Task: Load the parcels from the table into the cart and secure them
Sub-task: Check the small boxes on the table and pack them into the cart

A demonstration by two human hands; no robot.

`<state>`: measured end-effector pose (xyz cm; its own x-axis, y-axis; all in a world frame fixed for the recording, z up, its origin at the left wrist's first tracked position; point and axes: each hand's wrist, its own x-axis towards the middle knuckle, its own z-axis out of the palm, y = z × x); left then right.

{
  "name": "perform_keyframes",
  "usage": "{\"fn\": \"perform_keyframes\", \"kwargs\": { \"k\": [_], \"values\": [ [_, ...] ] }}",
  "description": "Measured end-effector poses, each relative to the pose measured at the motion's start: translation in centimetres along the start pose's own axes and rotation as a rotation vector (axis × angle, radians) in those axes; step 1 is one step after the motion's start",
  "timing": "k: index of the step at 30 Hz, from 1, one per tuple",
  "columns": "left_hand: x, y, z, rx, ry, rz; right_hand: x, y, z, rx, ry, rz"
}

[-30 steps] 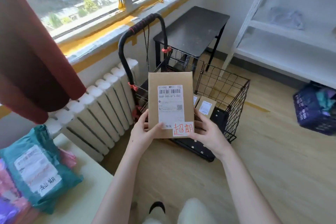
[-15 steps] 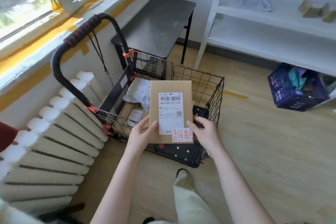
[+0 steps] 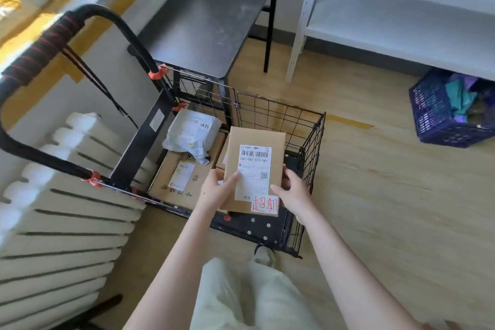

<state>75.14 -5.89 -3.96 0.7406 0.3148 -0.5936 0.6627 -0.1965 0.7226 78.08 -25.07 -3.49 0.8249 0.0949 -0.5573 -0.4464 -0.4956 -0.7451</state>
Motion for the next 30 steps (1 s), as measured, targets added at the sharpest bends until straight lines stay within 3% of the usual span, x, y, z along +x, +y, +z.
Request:
{"fn": "perform_keyframes", "kwargs": {
  "k": [6, 17, 30],
  "values": [
    [5.1, -0.4, 0.1, 0.128, -0.143, -0.041, 3.1, 1.1, 2.0, -0.007, -0.078, 0.136],
    [17.0, -7.1, 3.5, 0.444, -0.397, -0.217, 12.0, 9.5, 10.1, 0.123, 0.098, 0.439],
    [24.6, -16.2, 8.7, 0.601, -0.489, -0.365, 17.7, 19.7, 14.6, 0.056, 0.039, 0.616]
  ]
}}
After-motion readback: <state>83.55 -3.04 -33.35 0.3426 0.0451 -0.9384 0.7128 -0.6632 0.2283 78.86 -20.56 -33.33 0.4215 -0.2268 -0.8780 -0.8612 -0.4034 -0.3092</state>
